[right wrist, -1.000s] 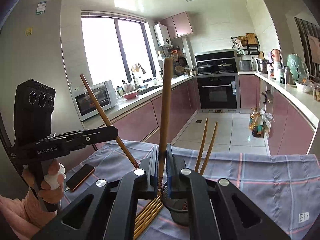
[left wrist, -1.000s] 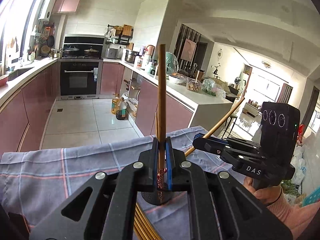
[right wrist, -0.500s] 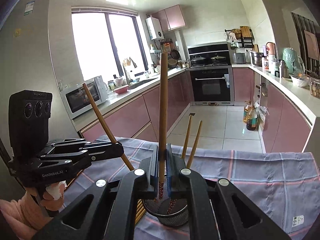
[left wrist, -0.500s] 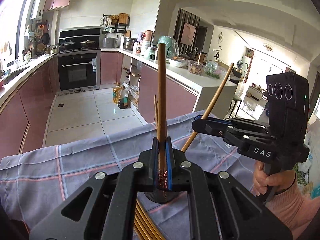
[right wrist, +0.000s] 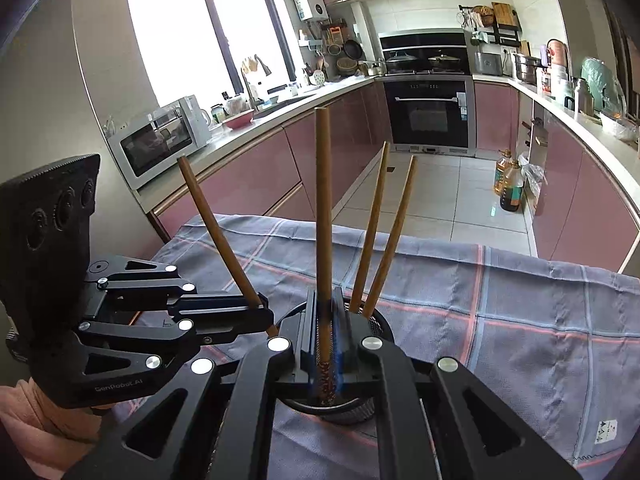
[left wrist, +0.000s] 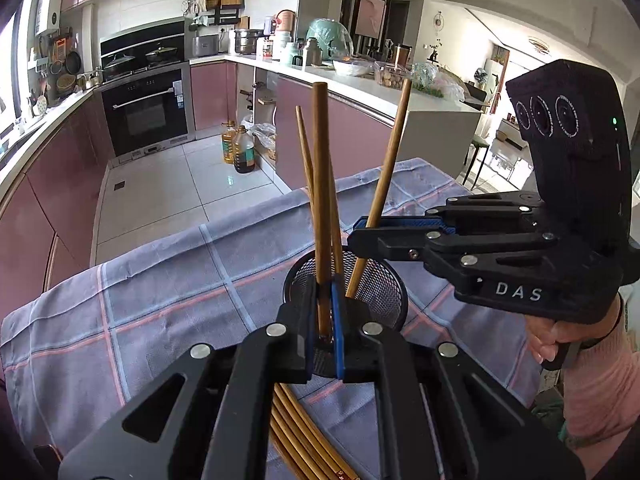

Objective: Organize utensils
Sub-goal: 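Drop the left tool's chopstick into the mesh cup and open while the right tool releases its own, then withdraw both open tools from the cup toward the remaining chopsticks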

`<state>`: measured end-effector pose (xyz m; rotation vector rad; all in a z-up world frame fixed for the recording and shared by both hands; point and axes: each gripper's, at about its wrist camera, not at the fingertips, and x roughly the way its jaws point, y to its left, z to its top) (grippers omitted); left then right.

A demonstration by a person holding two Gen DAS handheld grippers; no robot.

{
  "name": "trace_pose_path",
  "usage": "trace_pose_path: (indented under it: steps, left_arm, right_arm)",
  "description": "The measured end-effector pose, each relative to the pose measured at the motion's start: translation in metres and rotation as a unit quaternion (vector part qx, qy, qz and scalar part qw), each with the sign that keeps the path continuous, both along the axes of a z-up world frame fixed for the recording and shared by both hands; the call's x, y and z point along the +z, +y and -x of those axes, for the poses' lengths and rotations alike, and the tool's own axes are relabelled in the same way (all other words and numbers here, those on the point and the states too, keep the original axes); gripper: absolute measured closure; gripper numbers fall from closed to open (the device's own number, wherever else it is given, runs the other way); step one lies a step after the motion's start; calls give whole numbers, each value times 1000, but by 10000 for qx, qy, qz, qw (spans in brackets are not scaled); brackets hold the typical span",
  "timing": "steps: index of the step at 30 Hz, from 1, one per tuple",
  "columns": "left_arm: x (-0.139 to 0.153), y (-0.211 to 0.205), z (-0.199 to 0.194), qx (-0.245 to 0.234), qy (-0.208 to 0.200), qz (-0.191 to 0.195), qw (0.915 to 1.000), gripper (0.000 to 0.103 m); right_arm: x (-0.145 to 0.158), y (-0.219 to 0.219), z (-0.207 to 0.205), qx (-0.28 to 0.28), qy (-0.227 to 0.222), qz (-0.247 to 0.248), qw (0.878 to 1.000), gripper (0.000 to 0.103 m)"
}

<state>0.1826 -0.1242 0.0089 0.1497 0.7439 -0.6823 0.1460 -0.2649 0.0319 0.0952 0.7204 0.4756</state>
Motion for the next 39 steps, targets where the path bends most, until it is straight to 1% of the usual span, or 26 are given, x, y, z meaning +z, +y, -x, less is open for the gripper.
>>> trace_pose_path:
  steps: [6,7,8,9,10,17,20,21,22,23,24,27,29,31,32,39]
  left_arm:
    - [-3,3,-20,264,91,115,9995,95]
    - [-4,4,-21,291,117,164,9994,93]
    - [-4,6,-23,314,119,206,9992,92]
    - [-5,8,-23,340,111,245,9991,90]
    - [-5,10,-23,384,105,275,9988,87]
    - [-8,38,-11,705,-23,501,9963,84]
    - [-9,54,0,825,-117,575,9949,79]
    - [-10,58,4,856,-160,587,9945,78]
    - [-11,63,8,894,-197,598,9940,76]
    - [-12,68,12,937,-224,603,9935,73]
    - [-15,72,17,952,-224,603,9934,72]
    - [-26,85,28,1054,-198,511,9929,71]
    - [-37,90,35,1077,-112,420,9932,69]
    - [-48,94,42,1092,-38,302,9936,69]
    - [-55,95,45,1090,20,270,9937,68]
    - [-97,101,61,1153,396,52,9925,68]
  right_arm:
    - [-5,2,-10,-214,-41,61,9997,95]
    - [-5,2,-10,-244,-67,51,9997,95]
    - [-4,1,-9,-297,-96,24,9995,92]
    - [-4,0,-8,-343,-122,15,9993,86]
    - [-3,-1,-7,-354,-151,5,9993,85]
    - [-1,-7,9,-395,-330,-126,9986,81]
    - [3,-7,22,-307,-448,-204,9983,80]
    - [5,-5,26,-233,-506,-229,9982,78]
    - [8,-3,32,-154,-586,-244,9979,75]
    - [10,-1,39,-70,-669,-247,9974,68]
    - [11,2,46,20,-738,-245,9970,64]
    - [11,11,66,311,-855,-245,9956,63]
    - [6,18,75,465,-818,-241,9953,62]
    - [-4,25,80,558,-692,-238,9958,59]
    - [-12,28,81,582,-586,-228,9963,57]
    - [-71,53,79,607,283,-113,9977,57]
